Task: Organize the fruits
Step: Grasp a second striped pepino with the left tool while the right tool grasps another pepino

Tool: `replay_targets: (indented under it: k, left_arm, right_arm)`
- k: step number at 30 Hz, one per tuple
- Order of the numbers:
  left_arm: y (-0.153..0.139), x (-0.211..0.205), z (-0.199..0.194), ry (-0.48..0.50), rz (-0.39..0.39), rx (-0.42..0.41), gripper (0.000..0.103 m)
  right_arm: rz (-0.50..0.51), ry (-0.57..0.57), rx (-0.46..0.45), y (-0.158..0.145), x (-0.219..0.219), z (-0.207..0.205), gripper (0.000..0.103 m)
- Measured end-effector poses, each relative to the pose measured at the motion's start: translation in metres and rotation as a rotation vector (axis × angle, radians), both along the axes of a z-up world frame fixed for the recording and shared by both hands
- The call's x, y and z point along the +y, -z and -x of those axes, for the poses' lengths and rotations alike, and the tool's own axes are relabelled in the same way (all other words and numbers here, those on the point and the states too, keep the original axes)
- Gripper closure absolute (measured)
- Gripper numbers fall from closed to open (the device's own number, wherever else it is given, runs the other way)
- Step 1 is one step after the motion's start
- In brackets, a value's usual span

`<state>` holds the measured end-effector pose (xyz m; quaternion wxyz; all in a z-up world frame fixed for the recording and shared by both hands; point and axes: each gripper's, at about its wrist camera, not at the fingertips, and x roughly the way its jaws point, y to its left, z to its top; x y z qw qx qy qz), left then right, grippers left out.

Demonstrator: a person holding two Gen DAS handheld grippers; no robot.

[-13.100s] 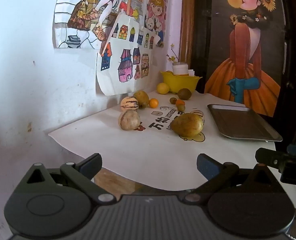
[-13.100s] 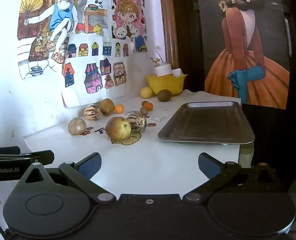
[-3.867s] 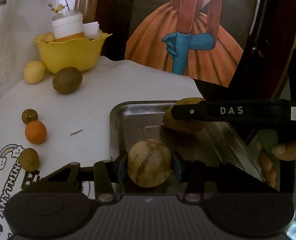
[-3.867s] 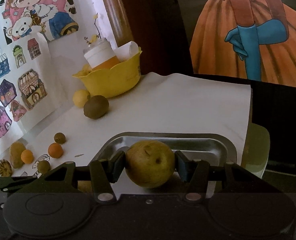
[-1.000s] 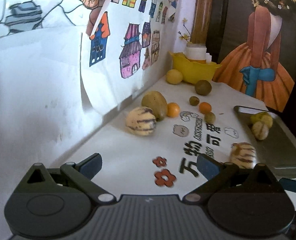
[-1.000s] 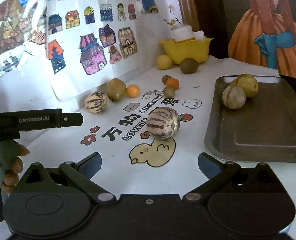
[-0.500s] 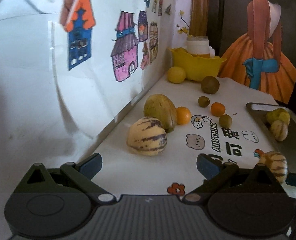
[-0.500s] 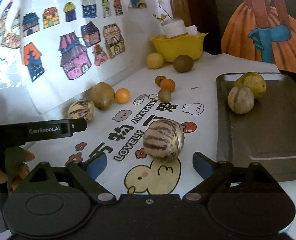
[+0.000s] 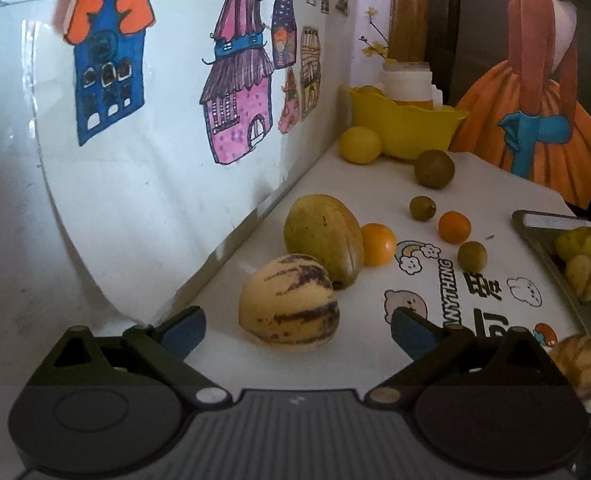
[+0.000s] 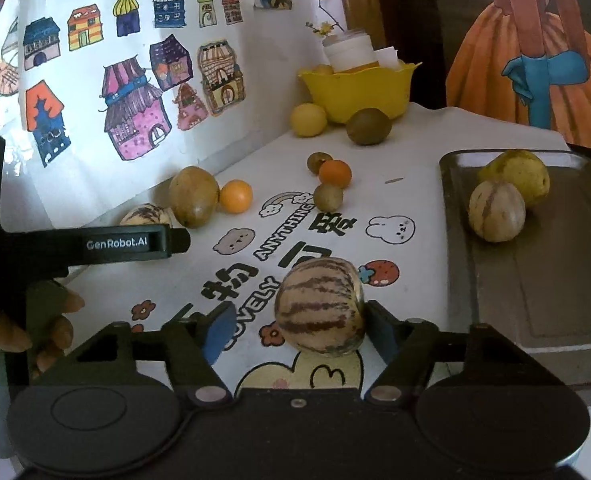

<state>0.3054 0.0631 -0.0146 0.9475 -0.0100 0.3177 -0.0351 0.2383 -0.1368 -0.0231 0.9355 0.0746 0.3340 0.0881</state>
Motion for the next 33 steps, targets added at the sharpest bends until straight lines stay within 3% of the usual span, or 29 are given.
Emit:
replay_targets:
  k: [7, 15, 23, 33]
  left_arm:
    - [0.003, -0.006, -0.007, 0.007, -0.016, 0.028, 0.019]
    - [0.003, -0.007, -0.011, -0.021, -0.034, 0.028, 0.029]
    - [0.003, -0.007, -0.012, -0.045, -0.049, 0.027, 0.045]
    - [0.002, -0.01, -0.005, -0.021, -0.061, 0.029, 0.047]
  right_arm:
    - [0.005, -0.003, -0.003, 0.001, 0.0, -0.003, 0.043]
    - [0.016, -0.006, -0.003, 0.001, 0.0, -0.002, 0.045]
    - [0.019, -0.006, -0.005, 0.001, 0.0, -0.002, 0.054]
    - [-0.012, -0.026, -0.006, 0.0, -0.002, -0.001, 0.054]
